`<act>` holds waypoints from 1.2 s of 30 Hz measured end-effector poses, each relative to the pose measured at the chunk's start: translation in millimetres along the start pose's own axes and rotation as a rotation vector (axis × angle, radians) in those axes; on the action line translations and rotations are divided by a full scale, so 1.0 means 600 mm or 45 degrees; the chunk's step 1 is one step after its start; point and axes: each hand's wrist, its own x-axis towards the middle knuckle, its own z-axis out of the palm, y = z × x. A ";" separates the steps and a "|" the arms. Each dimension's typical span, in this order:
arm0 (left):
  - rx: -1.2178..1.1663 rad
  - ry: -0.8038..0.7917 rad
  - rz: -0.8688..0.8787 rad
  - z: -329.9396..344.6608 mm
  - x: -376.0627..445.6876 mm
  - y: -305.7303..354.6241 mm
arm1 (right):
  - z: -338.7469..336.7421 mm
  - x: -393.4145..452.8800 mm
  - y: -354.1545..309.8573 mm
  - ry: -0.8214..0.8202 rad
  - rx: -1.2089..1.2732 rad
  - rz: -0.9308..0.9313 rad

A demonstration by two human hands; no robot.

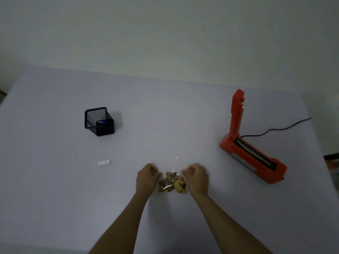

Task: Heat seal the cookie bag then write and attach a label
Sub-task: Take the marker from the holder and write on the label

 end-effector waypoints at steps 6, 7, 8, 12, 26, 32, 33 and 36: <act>0.059 0.131 0.098 -0.038 -0.003 0.011 | -0.006 -0.010 -0.026 0.054 -0.036 -0.150; 0.050 0.211 0.152 -0.055 -0.002 0.014 | -0.004 -0.013 -0.038 0.027 -0.016 -0.230; 0.035 0.308 0.221 -0.081 -0.002 0.012 | 0.006 -0.018 -0.059 -0.031 0.002 -0.317; 0.128 0.620 0.557 -0.170 0.018 0.008 | 0.047 -0.019 -0.155 -0.275 0.012 -0.509; 0.930 0.434 0.817 -0.380 0.172 -0.132 | 0.291 -0.030 -0.418 -0.036 -0.117 -0.768; 0.824 0.282 0.815 -0.391 0.172 -0.127 | 0.315 -0.054 -0.428 0.181 -0.064 -0.803; 0.786 0.266 0.808 -0.398 0.169 -0.123 | 0.308 -0.063 -0.436 0.209 -0.044 -0.794; 0.616 0.297 0.775 -0.419 0.162 -0.114 | 0.275 -0.083 -0.457 0.259 0.056 -0.740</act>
